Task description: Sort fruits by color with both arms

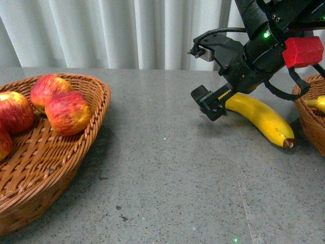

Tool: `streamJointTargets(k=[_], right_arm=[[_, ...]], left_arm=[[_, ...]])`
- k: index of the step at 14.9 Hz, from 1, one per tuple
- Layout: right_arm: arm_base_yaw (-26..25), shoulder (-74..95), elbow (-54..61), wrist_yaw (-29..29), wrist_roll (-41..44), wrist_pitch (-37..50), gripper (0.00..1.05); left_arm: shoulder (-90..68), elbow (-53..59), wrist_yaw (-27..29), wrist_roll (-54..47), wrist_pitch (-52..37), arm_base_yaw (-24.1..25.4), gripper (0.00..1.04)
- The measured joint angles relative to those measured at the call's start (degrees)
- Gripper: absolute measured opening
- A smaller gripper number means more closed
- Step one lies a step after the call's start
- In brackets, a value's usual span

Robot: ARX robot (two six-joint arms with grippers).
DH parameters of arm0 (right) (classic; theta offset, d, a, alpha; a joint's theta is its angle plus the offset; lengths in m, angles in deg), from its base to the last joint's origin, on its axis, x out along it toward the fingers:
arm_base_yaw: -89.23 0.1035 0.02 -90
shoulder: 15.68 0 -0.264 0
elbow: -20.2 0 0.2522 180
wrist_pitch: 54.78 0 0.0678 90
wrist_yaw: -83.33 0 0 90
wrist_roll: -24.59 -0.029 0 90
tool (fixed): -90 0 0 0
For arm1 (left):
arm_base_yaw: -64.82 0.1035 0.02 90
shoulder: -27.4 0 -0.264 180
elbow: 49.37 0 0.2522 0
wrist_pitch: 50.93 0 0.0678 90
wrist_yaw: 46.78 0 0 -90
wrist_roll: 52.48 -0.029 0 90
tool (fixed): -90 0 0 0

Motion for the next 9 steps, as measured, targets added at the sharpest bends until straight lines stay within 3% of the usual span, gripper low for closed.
streamJointTargets(k=[8, 9], right_arm=[[2.45, 1.49, 0.39, 1.77, 2.36, 1.49, 0.97], [3.10, 1.53, 0.39, 1.90, 2.47, 1.62, 0.89]], left_arm=[[0.00, 0.00, 0.00, 0.00, 0.00, 0.00, 0.98], [0.00, 0.00, -0.02, 0.00, 0.00, 0.00, 0.98]])
